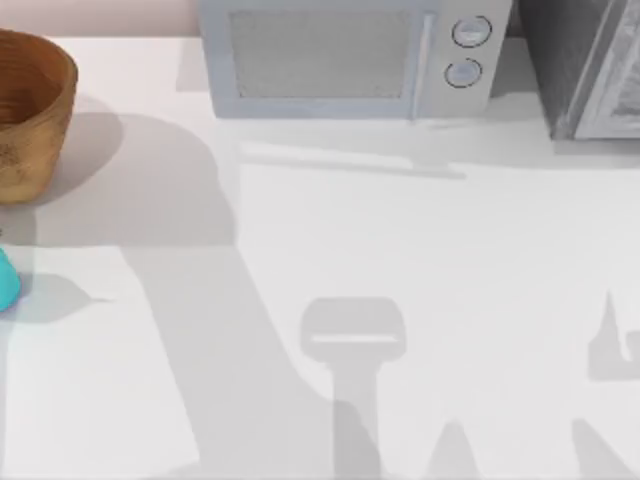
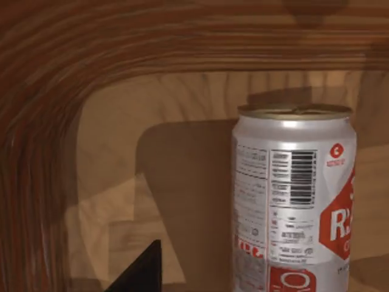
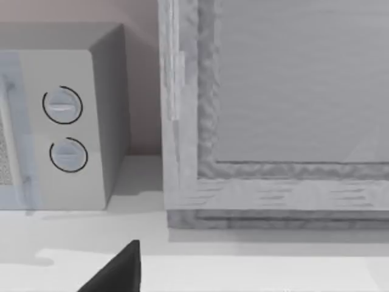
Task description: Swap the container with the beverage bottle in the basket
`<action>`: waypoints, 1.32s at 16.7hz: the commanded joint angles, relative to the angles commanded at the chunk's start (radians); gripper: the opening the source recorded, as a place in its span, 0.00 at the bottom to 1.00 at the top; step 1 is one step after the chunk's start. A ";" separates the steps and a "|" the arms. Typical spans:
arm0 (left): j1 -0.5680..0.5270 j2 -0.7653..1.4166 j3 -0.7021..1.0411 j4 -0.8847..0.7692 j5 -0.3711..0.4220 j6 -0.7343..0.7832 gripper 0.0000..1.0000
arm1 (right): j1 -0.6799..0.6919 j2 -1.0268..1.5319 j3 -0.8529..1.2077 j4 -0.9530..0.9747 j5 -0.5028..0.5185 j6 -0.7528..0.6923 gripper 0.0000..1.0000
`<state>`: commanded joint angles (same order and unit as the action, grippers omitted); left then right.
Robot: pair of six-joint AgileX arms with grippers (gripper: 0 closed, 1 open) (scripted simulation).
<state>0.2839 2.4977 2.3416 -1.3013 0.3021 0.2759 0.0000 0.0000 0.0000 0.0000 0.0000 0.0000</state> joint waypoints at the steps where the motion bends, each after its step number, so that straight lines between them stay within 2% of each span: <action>1: -0.002 0.005 -0.016 0.019 -0.001 -0.004 1.00 | 0.000 0.000 0.000 0.000 0.000 0.000 1.00; 7: -0.024 0.035 -0.134 0.174 -0.003 -0.027 1.00 | 0.000 0.000 0.000 0.000 0.000 0.000 1.00; 12: -0.026 0.038 -0.144 0.188 -0.003 -0.029 1.00 | 0.000 0.000 0.000 0.000 0.000 0.000 1.00; 22: -0.026 0.038 -0.144 0.188 -0.003 -0.029 0.25 | 0.000 0.000 0.000 0.000 0.000 0.000 1.00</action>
<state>0.2583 2.5353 2.1975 -1.1138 0.2990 0.2465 0.0000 0.0000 0.0000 0.0000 0.0000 0.0000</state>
